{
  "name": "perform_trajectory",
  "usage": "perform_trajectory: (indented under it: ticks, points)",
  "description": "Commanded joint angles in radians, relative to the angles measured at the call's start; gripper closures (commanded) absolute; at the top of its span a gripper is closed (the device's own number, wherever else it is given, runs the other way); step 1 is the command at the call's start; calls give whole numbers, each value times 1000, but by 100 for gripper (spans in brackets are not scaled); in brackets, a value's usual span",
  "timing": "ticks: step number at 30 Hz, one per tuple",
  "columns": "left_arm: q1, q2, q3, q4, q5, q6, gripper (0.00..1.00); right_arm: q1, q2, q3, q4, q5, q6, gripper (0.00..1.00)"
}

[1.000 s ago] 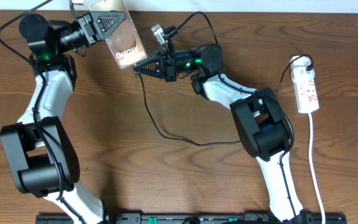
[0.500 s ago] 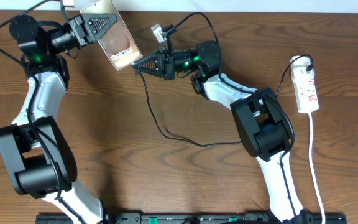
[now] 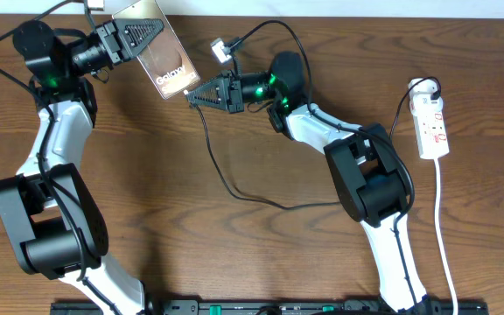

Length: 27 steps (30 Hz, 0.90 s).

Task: Plug charger to phone and switch on socket
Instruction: 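Open the right gripper and withdraw it from the phone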

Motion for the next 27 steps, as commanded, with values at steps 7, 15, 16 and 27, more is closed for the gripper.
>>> perform_trajectory:
  ticks: [7,15,16,27]
  points:
    - [54,-15,8,7,-32,-113,93,-24,-14,16,-362,1,-245,99]
    - [108,-15,8,7,-8,-144,92,-106,-14,16,-688,19,-418,99]
    - [108,-15,8,7,-3,-144,93,-113,-14,16,-716,27,-433,99]
    - [108,-15,8,7,-2,-132,93,-135,-15,37,-890,90,-634,98]
